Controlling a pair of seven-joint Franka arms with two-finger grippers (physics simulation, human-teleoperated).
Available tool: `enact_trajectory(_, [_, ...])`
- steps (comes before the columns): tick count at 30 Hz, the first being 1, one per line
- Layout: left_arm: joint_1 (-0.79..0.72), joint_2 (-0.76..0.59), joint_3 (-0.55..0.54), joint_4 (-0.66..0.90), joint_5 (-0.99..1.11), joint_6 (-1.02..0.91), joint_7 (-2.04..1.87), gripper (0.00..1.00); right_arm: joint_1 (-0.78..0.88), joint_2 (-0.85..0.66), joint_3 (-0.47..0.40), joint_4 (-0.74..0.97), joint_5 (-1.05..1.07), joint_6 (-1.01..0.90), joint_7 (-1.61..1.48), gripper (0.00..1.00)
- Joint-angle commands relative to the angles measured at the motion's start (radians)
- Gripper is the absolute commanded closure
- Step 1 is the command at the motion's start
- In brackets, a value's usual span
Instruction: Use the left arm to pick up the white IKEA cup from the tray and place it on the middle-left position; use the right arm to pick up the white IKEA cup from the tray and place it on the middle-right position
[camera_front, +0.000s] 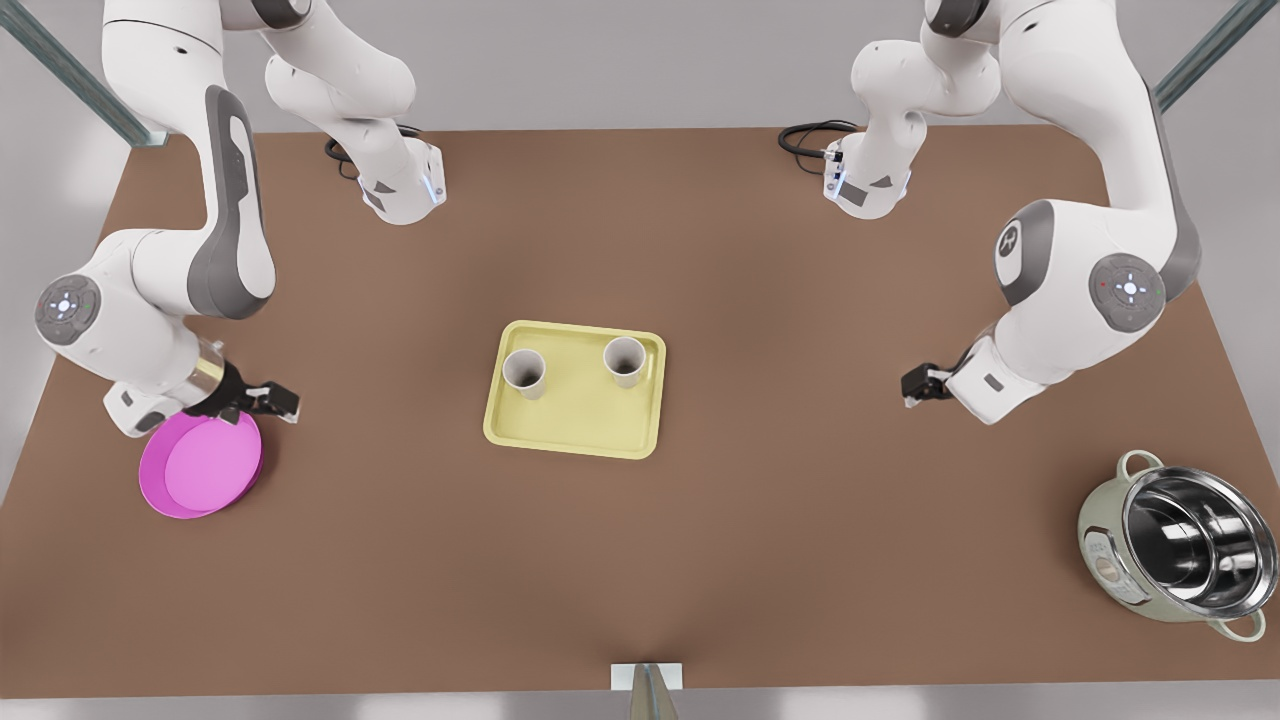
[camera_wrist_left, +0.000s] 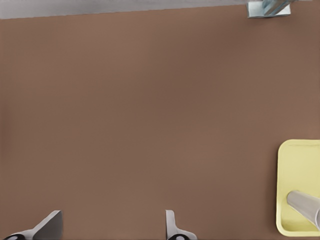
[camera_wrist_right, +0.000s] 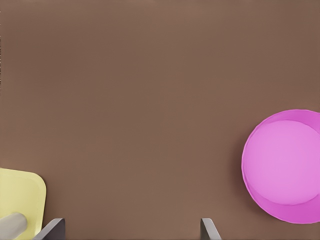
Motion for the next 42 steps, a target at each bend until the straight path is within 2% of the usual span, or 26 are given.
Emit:
enact_trajectory(1, [0.0, 0.004, 0.0, -0.003, 0.012, 0.064, -0.03, 0.0, 0.001, -0.001, 0.0, 0.001, 0.001, 0.083, -0.036, 0.0])
enact_trajectory(3, [-0.014, 0.005, 0.0, 0.004, 0.018, 0.061, -0.035, 0.0, 0.002, -0.001, 0.002, 0.001, 0.0, 0.083, -0.035, 0.0])
enact_trajectory(5, [-0.048, 0.011, 0.0, -0.002, 0.02, 0.052, -0.094, 0.0, 0.154, -0.005, 0.015, 0.05, -0.074, 0.066, -0.023, 0.0])
enact_trajectory(6, [-0.122, 0.01, 0.0, 0.001, 0.024, 0.025, -0.096, 0.0, 0.221, -0.019, 0.018, 0.049, -0.071, 0.04, -0.019, 0.0])
enact_trajectory(9, [-0.332, 0.057, 0.0, 0.003, 0.037, 0.027, -0.301, 0.0, 0.281, 0.013, 0.075, 0.047, -0.066, 0.062, -0.023, 0.0])
enact_trajectory(10, [-0.369, 0.064, 0.0, 0.003, 0.035, 0.033, -0.335, 0.0, 0.284, 0.013, 0.077, 0.052, -0.063, 0.02, -0.047, 0.0])
enact_trajectory(11, [-0.402, 0.076, 0.0, 0.003, 0.031, 0.042, -0.381, 0.0, 0.295, 0.009, 0.115, 0.047, -0.063, 0.011, -0.032, 0.0])
enact_trajectory(13, [-0.476, 0.126, 0.0, 0.003, 0.038, 0.096, -0.564, 0.0, 0.297, 0.009, 0.124, -0.017, -0.057, 0.071, -0.026, 0.0])
enact_trajectory(15, [-0.479, 0.168, 0.0, 0.003, 0.027, 0.121, -0.579, 0.0, 0.297, -0.001, 0.144, -0.088, -0.056, 0.125, -0.003, 0.0])
enact_trajectory(19, [-0.487, 0.26, -0.04, 0.03, 0.035, 0.272, -0.689, 0.0, 0.298, 0.055, 0.189, -0.096, -0.057, 0.128, 0.016, 0.0])
enact_trajectory(21, [-0.565, 0.251, -0.04, -0.003, 0.066, 0.26, -0.723, 0.0, 0.318, 0.075, 0.195, -0.096, -0.057, 0.134, 0.017, 0.0])
enact_trajectory(22, [-0.579, 0.203, -0.04, -0.109, 0.092, 0.306, -0.719, 0.0, 0.326, 0.095, 0.195, -0.096, -0.057, 0.132, 0.017, 0.0])
enact_trajectory(23, [-0.597, 0.195, -0.041, -0.141, 0.092, 0.351, -0.723, 0.0, 0.327, 0.102, 0.196, -0.105, -0.057, 0.132, 0.017, 0.0])
enact_trajectory(28, [-0.62, 0.254, -0.04, -0.152, 0.092, 0.444, -0.759, 0.0, 0.326, 0.108, 0.203, -0.195, -0.057, 0.172, 0.013, 0.0])
enact_trajectory(32, [-0.639, 0.326, -0.04, -0.154, 0.115, 0.513, -0.789, 0.0, 0.324, 0.144, 0.203, -0.204, -0.056, 0.186, 0.01, 0.0])
enact_trajectory(36, [-0.636, 0.334, -0.04, -0.186, 0.115, 0.585, -0.771, 0.0, 0.324, 0.211, 0.203, -0.212, -0.057, 0.241, 0.01, 0.0])
enact_trajectory(42, [-0.639, 0.366, -0.04, -0.195, 0.115, 0.648, -0.771, 0.0, 0.323, 0.233, 0.201, -0.203, -0.057, 0.254, 0.017, 0.0])
